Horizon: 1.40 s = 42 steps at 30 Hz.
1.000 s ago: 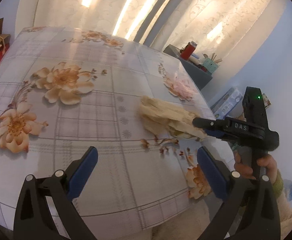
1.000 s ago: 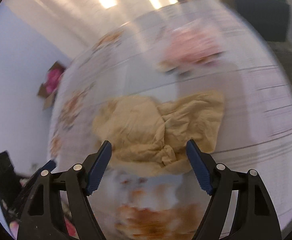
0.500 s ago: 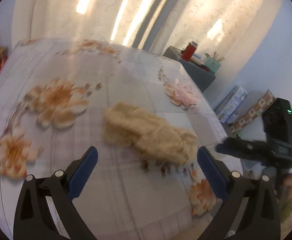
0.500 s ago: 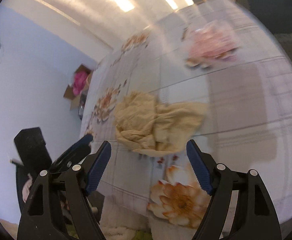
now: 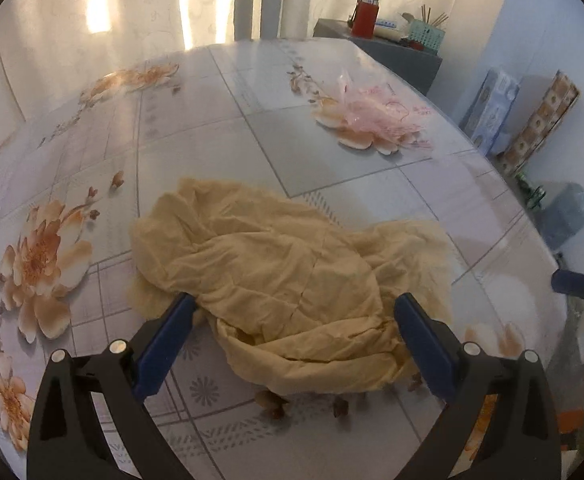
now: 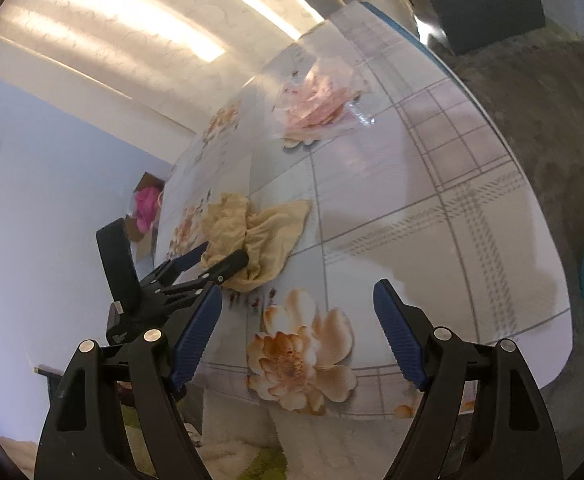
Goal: Collect trash
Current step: 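Grasp the beige cloth with the left tool, then grasp the pink-printed cake wrapper with the right tool while the left tool holds the cloth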
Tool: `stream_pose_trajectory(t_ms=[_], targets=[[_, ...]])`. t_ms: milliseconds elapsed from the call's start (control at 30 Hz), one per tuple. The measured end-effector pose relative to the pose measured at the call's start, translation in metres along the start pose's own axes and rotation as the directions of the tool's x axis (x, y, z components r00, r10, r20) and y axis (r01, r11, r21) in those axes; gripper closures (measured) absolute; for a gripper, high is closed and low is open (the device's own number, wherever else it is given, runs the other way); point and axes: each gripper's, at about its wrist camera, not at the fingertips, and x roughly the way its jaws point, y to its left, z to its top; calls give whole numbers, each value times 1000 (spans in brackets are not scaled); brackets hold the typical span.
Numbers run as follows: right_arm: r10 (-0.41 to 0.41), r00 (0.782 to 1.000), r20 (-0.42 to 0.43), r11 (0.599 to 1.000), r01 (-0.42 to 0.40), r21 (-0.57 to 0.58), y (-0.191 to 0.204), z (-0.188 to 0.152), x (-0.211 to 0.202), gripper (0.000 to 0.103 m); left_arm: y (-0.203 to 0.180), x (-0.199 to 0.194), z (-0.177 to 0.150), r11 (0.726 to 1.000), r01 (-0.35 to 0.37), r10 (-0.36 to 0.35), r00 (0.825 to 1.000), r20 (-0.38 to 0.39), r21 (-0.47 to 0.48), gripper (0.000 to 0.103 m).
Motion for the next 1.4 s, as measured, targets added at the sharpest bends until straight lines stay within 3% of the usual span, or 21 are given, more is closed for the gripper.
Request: stream_pose_trajectory(t_ms=[133, 233, 400, 700, 1033, 1233, 1400], targets=[[8, 1000, -1, 1000, -8, 15, -3, -1, 1, 29, 2, 1, -2, 1000, -8, 8, 1000, 8, -3, 6], [8, 1000, -2, 1000, -8, 9, -2, 1, 1, 29, -6, 1, -4, 998, -56, 56, 998, 18, 19, 12], [1, 1000, 1, 1000, -1, -11, 2, 8, 1, 29, -2, -5, -5, 995, -100, 100, 994, 34, 9, 37], [-34, 999, 8, 996, 35, -84, 26, 41, 14, 29, 33, -20, -13, 993, -46, 51, 998, 42, -113, 75], [-144, 989, 27, 990, 144, 11, 30, 131, 47, 22, 64, -40, -37, 971, 4, 12, 998, 63, -238, 79], [-309, 951, 12, 951, 308, 41, 26, 175, 88, 19, 69, -45, -46, 966, 21, 0, 997, 81, -258, 79], [-384, 922, -38, 923, 383, -33, 38, 189, 129, 17, 73, -47, -50, 961, 48, -25, 996, 85, -273, 79]])
